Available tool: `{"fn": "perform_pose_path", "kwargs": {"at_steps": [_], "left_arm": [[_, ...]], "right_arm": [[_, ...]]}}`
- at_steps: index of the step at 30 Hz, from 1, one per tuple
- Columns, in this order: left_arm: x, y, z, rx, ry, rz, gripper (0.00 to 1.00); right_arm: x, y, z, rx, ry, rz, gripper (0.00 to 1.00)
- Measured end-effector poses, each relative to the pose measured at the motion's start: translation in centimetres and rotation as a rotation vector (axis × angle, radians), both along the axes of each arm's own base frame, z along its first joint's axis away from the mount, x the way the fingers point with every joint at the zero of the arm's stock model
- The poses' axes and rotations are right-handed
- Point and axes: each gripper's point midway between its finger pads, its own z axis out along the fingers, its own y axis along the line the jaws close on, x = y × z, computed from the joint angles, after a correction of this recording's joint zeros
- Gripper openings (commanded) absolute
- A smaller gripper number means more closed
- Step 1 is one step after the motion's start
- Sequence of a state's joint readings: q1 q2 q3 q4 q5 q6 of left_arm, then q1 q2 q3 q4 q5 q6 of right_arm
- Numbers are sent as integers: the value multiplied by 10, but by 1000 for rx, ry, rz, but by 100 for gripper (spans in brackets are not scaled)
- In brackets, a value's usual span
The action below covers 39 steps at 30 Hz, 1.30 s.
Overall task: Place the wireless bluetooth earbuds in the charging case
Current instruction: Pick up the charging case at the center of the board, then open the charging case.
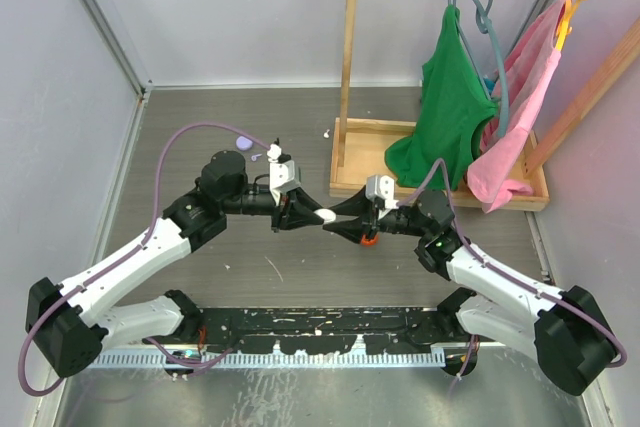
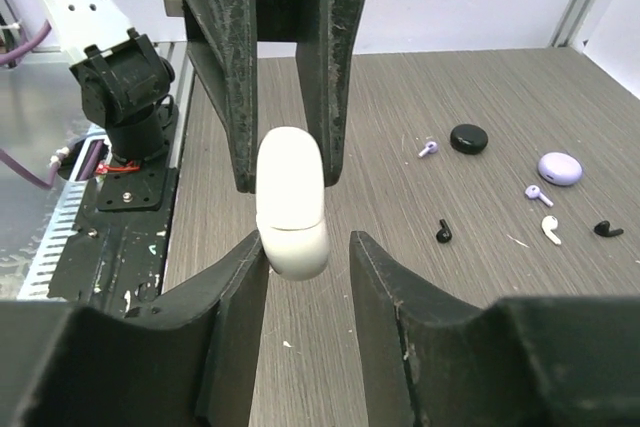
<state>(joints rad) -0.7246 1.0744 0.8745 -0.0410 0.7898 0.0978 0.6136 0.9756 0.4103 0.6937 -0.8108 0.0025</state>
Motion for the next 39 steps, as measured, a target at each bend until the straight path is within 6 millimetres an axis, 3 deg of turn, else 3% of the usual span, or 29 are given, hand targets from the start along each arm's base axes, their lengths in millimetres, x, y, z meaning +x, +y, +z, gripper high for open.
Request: {"fn": "perform_pose_path", "kwargs": {"at_steps": [7,13,21,26,39], "left_arm": [[0,-1,3,-10,2,2,7],[1,0,4,-13,18,16,25],[5,3,12,-26,18,74,49],[13,5,12,-23,25,134,57],[22,7,9,-12,47,195,64]], "right_arm": [[-7,1,4,12,-7,38,15],[-8,2,3,14,-9,55,1],[-12,2,6,22,-31,72,1],[-14,2,1,16,-22,80,1],[-14,2,1,19,-17,78,1]]}}
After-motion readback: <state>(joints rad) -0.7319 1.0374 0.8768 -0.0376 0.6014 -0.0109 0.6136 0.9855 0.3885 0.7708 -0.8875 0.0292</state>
